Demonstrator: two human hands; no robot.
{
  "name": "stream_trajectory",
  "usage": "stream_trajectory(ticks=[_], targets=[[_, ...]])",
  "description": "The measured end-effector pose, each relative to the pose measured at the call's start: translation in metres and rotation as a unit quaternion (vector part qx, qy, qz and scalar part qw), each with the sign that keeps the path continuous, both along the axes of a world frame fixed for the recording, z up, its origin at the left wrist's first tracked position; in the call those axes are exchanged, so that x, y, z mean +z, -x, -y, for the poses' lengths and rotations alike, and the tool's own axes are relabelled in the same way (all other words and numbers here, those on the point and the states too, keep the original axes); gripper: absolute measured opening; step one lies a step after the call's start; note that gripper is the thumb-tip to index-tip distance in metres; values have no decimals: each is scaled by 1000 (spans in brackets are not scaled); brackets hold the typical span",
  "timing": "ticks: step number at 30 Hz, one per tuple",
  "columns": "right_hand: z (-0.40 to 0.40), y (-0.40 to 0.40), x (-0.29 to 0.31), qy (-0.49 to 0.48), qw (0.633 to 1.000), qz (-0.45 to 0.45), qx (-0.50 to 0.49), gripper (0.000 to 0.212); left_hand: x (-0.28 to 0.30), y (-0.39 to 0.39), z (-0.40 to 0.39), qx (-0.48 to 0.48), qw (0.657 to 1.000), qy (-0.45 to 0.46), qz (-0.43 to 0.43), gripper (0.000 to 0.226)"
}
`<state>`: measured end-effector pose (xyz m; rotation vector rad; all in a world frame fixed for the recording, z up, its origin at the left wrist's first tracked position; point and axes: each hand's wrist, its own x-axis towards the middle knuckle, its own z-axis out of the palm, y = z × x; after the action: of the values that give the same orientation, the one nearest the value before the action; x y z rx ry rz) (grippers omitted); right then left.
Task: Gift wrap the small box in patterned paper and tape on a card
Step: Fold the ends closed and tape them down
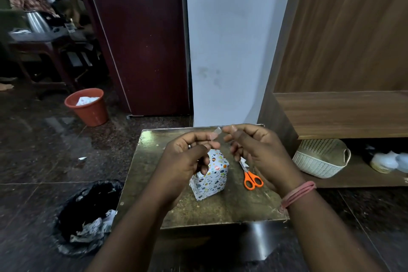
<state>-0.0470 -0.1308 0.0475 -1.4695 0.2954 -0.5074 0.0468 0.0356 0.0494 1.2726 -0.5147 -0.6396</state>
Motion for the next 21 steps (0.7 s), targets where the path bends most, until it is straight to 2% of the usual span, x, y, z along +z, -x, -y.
stream_trajectory(ticks=[3,7,10,14,16,18,21], targets=[[-6,-3,-2,-32,999,19,27,26,-1,-1,-1,-6,1000,-15,15,24],[-7,-6,-5,-42,999,14,31,5,-1,-3,-3,-8,999,-33,28,26],[-9,-7,-3,-47,998,29,29,13,0,-10,-7,3,997,-56,49,31],[-12,-9,-4,-77,996,34,18,15,-3,-26,-17,90,989,-95,73,23],[-14,-10,-7,-63,998,13,15,5,-6,-30,-24,102,975,-147,129,17],[-16,-10,-10,-38,999,-10,9,3,-10,-33,-28,84,958,-216,167,19],[-19,-11,-9,61,997,-56,5,3,-15,-30,-27,60,949,-259,167,24]])
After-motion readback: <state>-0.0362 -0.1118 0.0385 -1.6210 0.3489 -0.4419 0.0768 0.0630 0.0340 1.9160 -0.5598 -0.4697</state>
